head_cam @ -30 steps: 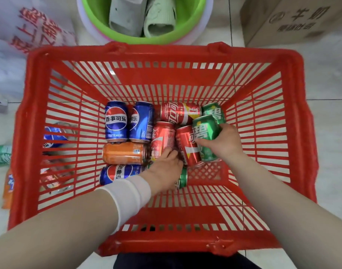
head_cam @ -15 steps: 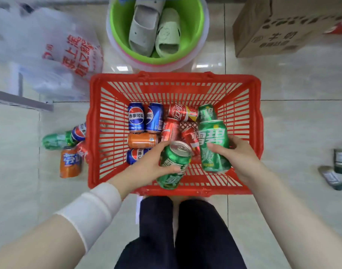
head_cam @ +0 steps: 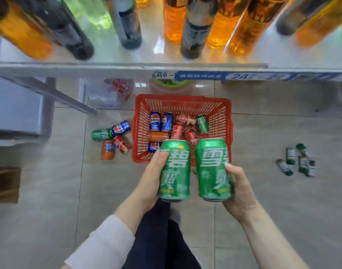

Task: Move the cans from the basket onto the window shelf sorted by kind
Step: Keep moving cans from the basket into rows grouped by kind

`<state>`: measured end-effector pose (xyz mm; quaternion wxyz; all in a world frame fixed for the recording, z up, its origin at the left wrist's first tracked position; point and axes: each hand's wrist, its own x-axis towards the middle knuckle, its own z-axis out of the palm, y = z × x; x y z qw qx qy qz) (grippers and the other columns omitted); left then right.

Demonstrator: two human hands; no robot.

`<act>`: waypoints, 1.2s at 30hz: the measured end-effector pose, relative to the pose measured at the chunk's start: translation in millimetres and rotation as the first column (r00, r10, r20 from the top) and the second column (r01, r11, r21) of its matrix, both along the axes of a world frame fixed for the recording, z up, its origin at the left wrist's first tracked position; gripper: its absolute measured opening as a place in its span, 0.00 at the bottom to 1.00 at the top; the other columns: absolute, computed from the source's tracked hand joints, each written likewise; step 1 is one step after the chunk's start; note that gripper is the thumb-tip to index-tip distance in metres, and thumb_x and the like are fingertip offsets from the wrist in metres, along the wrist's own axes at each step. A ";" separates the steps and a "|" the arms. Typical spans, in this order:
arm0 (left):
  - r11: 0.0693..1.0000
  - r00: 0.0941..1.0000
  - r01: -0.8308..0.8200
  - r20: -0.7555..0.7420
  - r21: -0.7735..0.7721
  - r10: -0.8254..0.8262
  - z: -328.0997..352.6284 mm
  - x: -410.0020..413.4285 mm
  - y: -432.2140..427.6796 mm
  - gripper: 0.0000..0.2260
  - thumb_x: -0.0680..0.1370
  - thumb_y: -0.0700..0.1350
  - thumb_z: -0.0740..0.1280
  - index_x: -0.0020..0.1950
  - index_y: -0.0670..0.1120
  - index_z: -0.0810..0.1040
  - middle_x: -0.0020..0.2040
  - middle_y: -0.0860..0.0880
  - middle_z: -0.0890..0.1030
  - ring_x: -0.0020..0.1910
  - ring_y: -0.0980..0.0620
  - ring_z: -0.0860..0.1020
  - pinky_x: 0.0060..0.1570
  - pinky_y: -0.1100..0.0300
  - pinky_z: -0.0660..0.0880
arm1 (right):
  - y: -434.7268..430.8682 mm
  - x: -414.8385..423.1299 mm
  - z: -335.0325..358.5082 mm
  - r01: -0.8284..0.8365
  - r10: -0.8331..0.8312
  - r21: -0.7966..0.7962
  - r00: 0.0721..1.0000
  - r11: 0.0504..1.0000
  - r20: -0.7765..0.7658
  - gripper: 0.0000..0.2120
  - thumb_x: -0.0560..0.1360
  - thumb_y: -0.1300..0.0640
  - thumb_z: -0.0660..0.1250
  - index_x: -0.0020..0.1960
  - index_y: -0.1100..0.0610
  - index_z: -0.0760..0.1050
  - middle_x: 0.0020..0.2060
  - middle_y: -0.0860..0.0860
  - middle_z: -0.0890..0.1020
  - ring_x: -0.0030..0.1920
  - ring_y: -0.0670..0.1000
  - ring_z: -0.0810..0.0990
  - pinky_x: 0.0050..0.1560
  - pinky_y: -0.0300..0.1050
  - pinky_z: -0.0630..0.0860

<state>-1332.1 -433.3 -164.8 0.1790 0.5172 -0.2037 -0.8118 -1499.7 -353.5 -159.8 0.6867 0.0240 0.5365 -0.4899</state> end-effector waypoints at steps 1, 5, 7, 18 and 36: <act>0.999 0.999 -0.033 0.000 0.032 0.033 12.5 5.8 7.0 0.24 0.68 0.57 0.62 0.58 0.44 0.74 0.45 0.45 0.83 0.39 0.50 0.83 0.36 0.56 0.81 | 5.1 7.0 10.6 0.016 -0.016 -0.015 1.000 1.000 0.013 0.45 0.47 0.39 0.78 0.59 0.59 0.77 0.50 0.59 0.82 0.46 0.55 0.83 0.39 0.46 0.80; 0.999 0.997 -0.051 -0.053 -0.007 0.050 56.3 35.6 39.7 0.35 0.64 0.66 0.70 0.62 0.44 0.72 0.46 0.44 0.83 0.40 0.48 0.83 0.37 0.51 0.81 | 30.2 35.4 56.4 -0.038 0.034 -0.091 0.999 0.995 -0.037 0.47 0.48 0.35 0.78 0.61 0.57 0.74 0.51 0.58 0.82 0.47 0.54 0.83 0.38 0.46 0.80; 0.995 0.997 -0.042 -0.074 -0.091 0.035 80.6 50.6 54.1 0.41 0.55 0.62 0.78 0.62 0.45 0.71 0.48 0.44 0.82 0.43 0.47 0.82 0.37 0.53 0.80 | 47.7 47.7 80.8 -0.075 0.066 -0.114 0.995 0.991 -0.077 0.47 0.49 0.36 0.79 0.61 0.58 0.72 0.52 0.57 0.82 0.49 0.54 0.83 0.41 0.47 0.80; 0.953 0.993 0.018 0.119 -0.301 0.019 200.3 117.5 83.2 0.30 0.58 0.54 0.74 0.58 0.47 0.74 0.51 0.46 0.82 0.49 0.48 0.82 0.46 0.53 0.78 | 88.7 113.0 193.8 -0.088 0.044 -0.131 0.952 0.988 -0.304 0.48 0.49 0.37 0.79 0.61 0.60 0.72 0.52 0.57 0.83 0.53 0.56 0.82 0.45 0.48 0.80; 0.647 0.982 0.071 0.167 -0.759 0.088 346.6 151.0 -37.3 0.26 0.62 0.54 0.76 0.57 0.58 0.71 0.51 0.56 0.80 0.50 0.64 0.78 0.47 0.69 0.76 | -44.4 145.8 333.7 -0.135 -0.147 -0.418 0.804 0.898 -0.576 0.40 0.48 0.35 0.78 0.56 0.52 0.74 0.49 0.52 0.83 0.52 0.57 0.82 0.49 0.52 0.79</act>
